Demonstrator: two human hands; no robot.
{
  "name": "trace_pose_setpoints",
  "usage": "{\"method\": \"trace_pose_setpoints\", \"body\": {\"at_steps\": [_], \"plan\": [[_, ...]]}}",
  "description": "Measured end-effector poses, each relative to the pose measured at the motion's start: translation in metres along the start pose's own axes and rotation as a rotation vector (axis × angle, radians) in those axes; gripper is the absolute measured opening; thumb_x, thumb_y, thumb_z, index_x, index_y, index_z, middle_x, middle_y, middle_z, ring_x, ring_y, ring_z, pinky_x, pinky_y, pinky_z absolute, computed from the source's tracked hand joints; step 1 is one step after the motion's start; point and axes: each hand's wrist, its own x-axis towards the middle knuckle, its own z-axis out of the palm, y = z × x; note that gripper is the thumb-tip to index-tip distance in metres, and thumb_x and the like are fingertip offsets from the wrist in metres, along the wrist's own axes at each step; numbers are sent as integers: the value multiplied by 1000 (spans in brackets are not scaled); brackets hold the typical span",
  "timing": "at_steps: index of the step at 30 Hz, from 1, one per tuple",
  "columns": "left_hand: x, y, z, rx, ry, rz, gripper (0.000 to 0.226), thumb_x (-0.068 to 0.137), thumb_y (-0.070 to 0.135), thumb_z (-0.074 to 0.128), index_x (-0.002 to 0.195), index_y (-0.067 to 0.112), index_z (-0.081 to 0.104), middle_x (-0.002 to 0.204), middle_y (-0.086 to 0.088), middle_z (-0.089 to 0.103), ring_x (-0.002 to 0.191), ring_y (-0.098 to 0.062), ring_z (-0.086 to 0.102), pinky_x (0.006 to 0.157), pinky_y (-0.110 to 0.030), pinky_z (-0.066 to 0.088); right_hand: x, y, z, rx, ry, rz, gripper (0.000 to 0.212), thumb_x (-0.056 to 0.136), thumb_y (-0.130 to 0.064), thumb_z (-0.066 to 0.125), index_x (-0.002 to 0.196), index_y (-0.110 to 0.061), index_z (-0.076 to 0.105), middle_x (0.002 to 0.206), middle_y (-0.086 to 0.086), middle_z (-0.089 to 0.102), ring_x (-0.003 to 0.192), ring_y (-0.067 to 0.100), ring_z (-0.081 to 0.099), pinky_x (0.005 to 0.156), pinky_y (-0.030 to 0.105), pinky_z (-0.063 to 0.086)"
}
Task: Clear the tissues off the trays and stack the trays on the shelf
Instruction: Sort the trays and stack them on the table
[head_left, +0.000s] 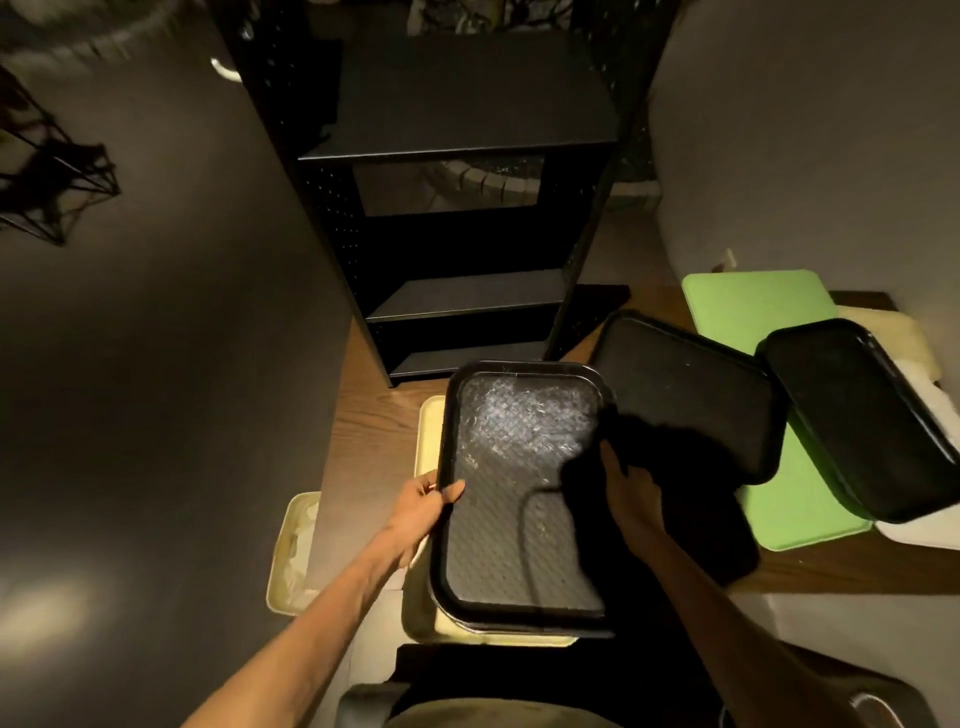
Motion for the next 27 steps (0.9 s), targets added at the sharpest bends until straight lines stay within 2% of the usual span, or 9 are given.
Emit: {"method": "trace_pose_setpoints", "body": {"at_steps": [3, 8, 11, 14, 16, 18, 23, 25, 27], "plan": [[9, -4, -5, 126, 173, 47, 15, 91, -2, 60, 101, 5, 68, 75, -4, 66, 55, -4, 61, 49, -12, 48, -7, 6, 17, 12, -48, -84, 51, 104, -41, 43, 137, -3, 54, 138, 24, 56, 127, 43, 52, 106, 44, 39], [18, -15, -22, 270, 291, 34, 15, 87, -2, 63, 92, 11, 69, 82, -9, 66, 73, -20, 61, 51, -15, 50, -8, 32, 44, 10, -238, -113, 37, 95, -18, 53, 132, -14, 50, 123, 17, 60, 119, 35, 57, 97, 40, 42], [21, -23, -26, 372, 342, 53, 14, 86, 0, 66, 90, 13, 67, 77, -6, 65, 65, -18, 61, 42, -8, 46, -6, 40, 52, -160, -241, -107, 35, 95, -8, 53, 131, -6, 52, 123, 19, 61, 117, 35, 59, 88, 31, 41], [25, -32, -29, 468, 340, 0, 9, 83, 3, 70, 90, 8, 71, 76, -7, 70, 60, -16, 64, 51, -16, 55, -3, 46, 58, -300, -210, -101, 32, 95, -9, 56, 125, -2, 58, 124, 19, 64, 116, 34, 62, 82, 28, 44], [34, -39, -33, 568, 334, -32, 16, 79, 9, 72, 95, 6, 74, 85, -10, 76, 74, -22, 73, 70, -32, 62, 0, 50, 60, -370, -193, -129, 29, 92, -11, 59, 119, -2, 62, 120, 18, 67, 113, 32, 64, 89, 32, 49], [47, -51, -40, 682, 346, -31, 23, 76, 12, 73, 99, 10, 75, 91, -10, 77, 85, -23, 74, 79, -34, 61, 5, 55, 62, -414, -165, -167, 27, 88, -12, 61, 114, -2, 65, 113, 17, 71, 108, 33, 67, 89, 34, 52], [48, -50, -37, 893, 334, 75, 21, 72, 6, 73, 93, 8, 77, 91, -8, 77, 86, -21, 73, 71, -24, 55, 1, 52, 63, -505, -124, -254, 25, 87, -8, 66, 111, -5, 65, 114, 13, 68, 104, 32, 67, 81, 32, 52], [45, -45, -37, 919, 337, 127, 19, 70, 1, 68, 86, 9, 76, 83, -5, 76, 81, -18, 73, 63, -21, 48, -1, 51, 62, -563, -142, -258, 33, 85, -6, 66, 117, -6, 59, 119, 14, 61, 105, 33, 66, 82, 34, 53], [45, -41, -38, 936, 329, 153, 22, 72, 0, 66, 89, 11, 74, 86, -5, 75, 82, -21, 72, 67, -23, 47, 0, 51, 62, -604, -170, -255, 40, 84, -6, 66, 122, -6, 54, 120, 14, 61, 107, 33, 66, 85, 36, 54]]}}
